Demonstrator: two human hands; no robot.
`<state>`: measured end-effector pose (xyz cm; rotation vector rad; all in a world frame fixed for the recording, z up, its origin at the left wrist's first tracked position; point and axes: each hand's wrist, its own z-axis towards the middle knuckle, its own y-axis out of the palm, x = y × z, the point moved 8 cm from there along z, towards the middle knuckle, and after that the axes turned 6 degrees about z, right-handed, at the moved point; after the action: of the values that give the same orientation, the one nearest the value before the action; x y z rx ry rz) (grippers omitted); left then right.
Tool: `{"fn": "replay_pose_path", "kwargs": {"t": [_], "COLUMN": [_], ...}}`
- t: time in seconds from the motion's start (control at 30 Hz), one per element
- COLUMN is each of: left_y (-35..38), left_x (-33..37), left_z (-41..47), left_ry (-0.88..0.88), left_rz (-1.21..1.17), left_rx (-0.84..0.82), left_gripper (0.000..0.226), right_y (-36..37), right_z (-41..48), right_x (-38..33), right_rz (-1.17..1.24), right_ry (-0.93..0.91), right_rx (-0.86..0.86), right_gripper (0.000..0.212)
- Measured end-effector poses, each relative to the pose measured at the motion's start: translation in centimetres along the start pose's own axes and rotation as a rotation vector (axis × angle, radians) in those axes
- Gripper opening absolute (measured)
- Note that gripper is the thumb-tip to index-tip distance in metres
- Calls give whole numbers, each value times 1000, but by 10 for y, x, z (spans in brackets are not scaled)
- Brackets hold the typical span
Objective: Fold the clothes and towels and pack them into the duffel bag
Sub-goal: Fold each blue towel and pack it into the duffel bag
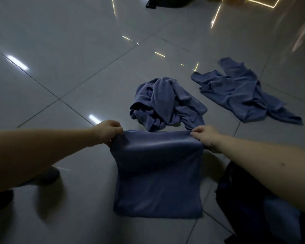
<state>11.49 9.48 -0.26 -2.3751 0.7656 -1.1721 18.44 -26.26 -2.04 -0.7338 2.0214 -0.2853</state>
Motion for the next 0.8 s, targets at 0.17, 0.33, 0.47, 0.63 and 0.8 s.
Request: {"fn": "replay_pose_path", "kwargs": {"t": [0.17, 0.33, 0.47, 0.63, 0.8], "left_y": [-4, 24, 52, 62, 55], "left_x": [0, 2, 3, 4, -2], "left_z": [40, 56, 62, 67, 67], "left_ry": [115, 159, 131, 128, 16], "left_rz": [150, 533, 610, 779, 890], "left_rx": [190, 191, 109, 125, 102], "left_gripper": [6, 15, 25, 31, 31], "right_y": [1, 37, 47, 53, 57], "right_z": [29, 35, 38, 37, 24], "right_x": [9, 34, 39, 40, 34], "right_rz": [-52, -76, -66, 86, -127], "right_ry": [-9, 107, 173, 330, 424], "right_rx": [201, 138, 160, 116, -45], "right_gripper": [11, 9, 16, 11, 8]}}
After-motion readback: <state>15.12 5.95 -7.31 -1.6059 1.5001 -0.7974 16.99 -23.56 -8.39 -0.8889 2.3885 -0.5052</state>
